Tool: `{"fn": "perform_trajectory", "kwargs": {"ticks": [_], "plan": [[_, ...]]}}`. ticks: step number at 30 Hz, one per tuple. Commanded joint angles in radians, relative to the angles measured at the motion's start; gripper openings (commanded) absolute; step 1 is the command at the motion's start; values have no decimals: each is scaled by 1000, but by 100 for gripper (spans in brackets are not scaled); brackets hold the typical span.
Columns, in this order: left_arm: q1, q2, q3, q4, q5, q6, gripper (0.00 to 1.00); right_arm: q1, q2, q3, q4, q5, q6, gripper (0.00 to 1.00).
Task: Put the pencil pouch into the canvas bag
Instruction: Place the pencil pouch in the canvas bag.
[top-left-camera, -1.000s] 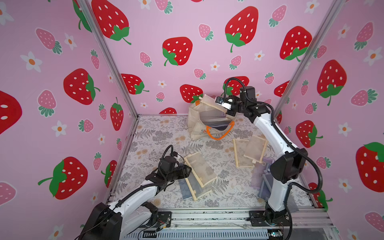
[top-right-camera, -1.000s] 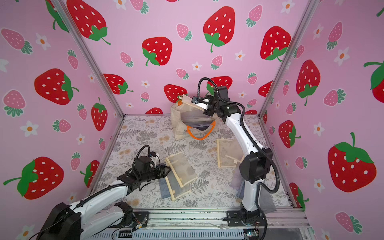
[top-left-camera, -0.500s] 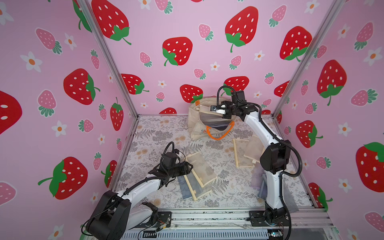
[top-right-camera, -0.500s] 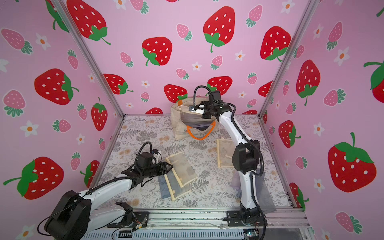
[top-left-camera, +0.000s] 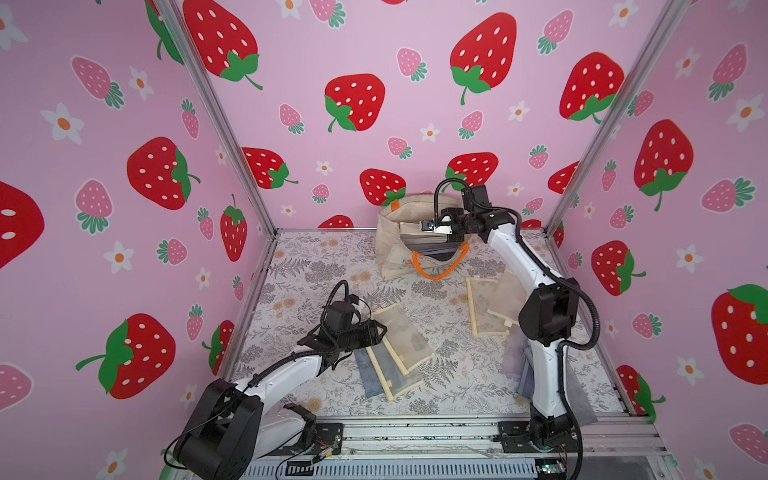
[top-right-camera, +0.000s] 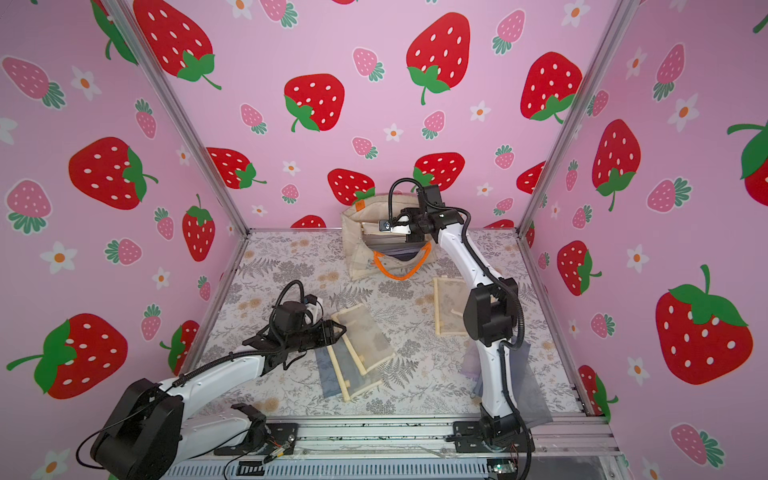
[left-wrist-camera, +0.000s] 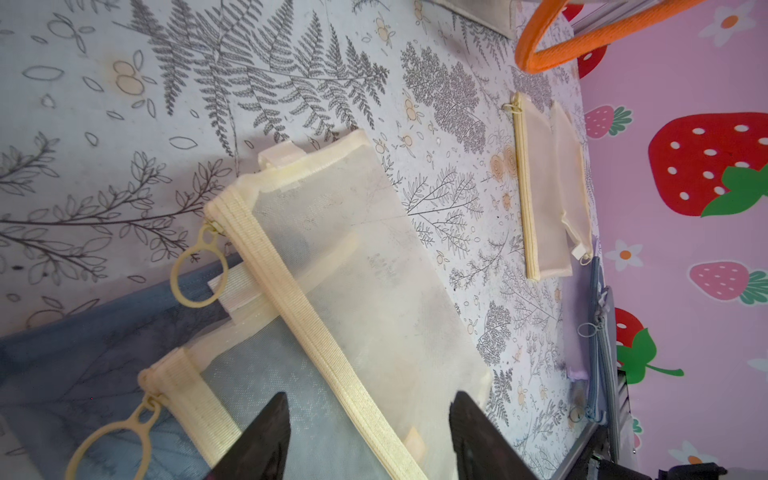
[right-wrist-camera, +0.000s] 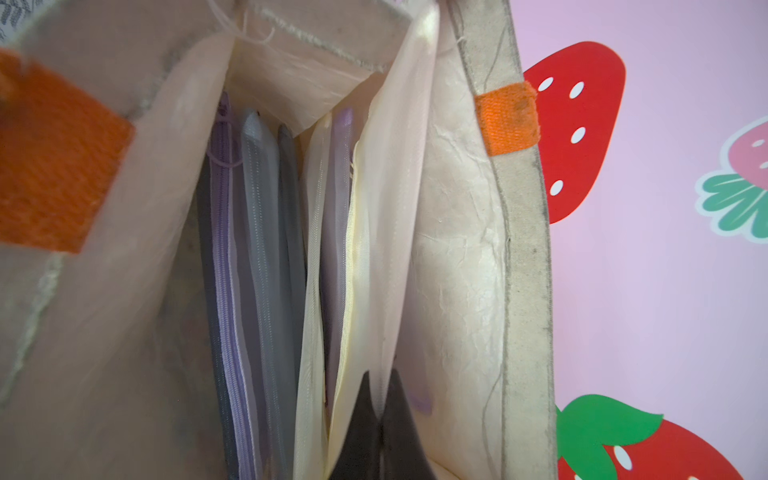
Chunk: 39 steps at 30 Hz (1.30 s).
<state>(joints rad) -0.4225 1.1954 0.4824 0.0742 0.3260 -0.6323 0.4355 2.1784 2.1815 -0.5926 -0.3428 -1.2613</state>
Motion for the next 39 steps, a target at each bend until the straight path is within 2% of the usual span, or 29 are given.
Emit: {"fn": "perform_trajectory", "kwargs": {"ticks": [1,4,6,9,12,16,20,31,37,38,39], "plan": [[4,-20,42,-12,10,0,63,-1,16,-13,-2,-13,-12,8],[4,-26,43,-16,5,-1,63,5,1,-47,52,-12,25,29],[5,-28,39,-21,-1,0,64,15,-27,-101,125,0,52,38],[4,-28,35,-25,-14,-4,64,32,-45,-132,166,9,77,42],[4,-29,26,-26,-16,-10,64,44,-37,-116,161,25,101,37],[4,-46,19,-31,-21,-12,63,54,-18,-92,151,28,127,12],[4,-62,12,-40,-31,-10,63,58,9,-71,136,38,121,1],[5,-54,14,-40,-36,-7,62,50,132,60,48,25,119,0],[5,-32,19,-29,-34,-8,62,48,138,69,23,27,122,0],[5,-29,21,-28,-33,-9,62,48,134,66,22,30,121,1],[5,-28,21,-24,-32,-10,62,48,125,59,26,33,126,8]]}}
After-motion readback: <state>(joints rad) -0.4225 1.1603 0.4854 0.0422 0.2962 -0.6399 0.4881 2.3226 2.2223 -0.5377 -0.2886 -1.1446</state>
